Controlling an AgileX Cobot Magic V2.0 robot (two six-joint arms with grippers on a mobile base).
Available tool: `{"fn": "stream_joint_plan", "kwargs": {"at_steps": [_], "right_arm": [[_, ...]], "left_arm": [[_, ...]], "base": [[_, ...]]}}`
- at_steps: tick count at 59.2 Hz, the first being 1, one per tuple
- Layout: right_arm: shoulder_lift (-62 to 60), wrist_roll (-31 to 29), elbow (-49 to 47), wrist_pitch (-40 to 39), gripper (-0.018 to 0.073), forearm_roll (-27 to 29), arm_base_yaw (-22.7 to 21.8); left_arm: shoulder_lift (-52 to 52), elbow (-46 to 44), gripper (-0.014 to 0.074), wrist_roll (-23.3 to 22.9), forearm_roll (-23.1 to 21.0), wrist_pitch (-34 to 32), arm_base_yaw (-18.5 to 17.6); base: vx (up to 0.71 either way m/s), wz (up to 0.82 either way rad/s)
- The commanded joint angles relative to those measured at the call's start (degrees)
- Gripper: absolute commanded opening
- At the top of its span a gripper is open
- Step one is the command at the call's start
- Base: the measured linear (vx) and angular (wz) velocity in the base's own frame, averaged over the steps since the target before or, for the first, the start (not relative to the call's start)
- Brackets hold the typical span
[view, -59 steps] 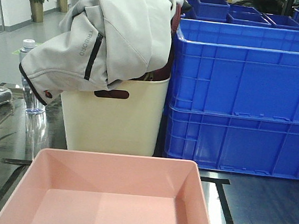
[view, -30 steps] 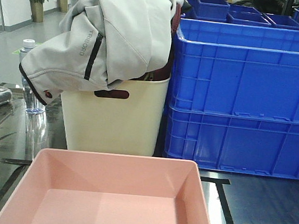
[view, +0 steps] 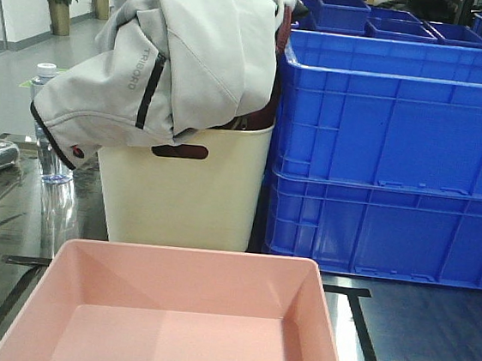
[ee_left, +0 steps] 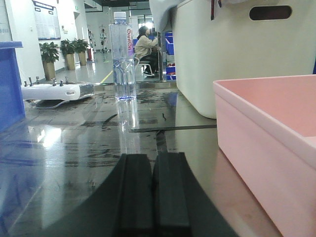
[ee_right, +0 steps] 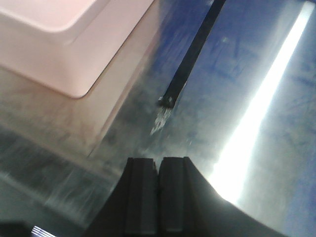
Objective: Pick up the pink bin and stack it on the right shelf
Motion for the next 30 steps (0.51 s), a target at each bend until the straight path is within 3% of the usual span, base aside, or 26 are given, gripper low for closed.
{"fn": "stream_joint_plan", "kwargs": {"at_steps": [1,7,15,21,30], "right_arm": [[-3.6,-6.05,4.53,-14.58,-0.0009,0.65,-6.05],[-9.83,-6.37,13.89,-29.82,-0.0009,0.65,-13.78],[-17.57,-5.97,22.37,-42.55,-0.0009,0.68,-21.65],[-20.87,-5.73,25.76,-46.95,-0.0009,2.45,-24.95],[-21.47,-4.71,31.85,-55.93,-0.0009,9.36,-27.37]], "left_arm": [[-1.07,0.81,-0.0006,0.06,-0.61,-4.78,-0.07],[-1.07,0.81,-0.0006,0.06,-0.61,-4.78,-0.07],[-1.07,0.81,-0.0006,0.06,-0.61,-4.78,-0.07],[-1.07,0.81,-0.0006,0.06,-0.61,-4.78,-0.07],[-1.07,0.81,-0.0006,0.06,-0.61,-4.78,-0.07]], "base": [[0.0,0.0],[0.0,0.0],[0.0,0.0],[0.0,0.0],[0.0,0.0]]}}
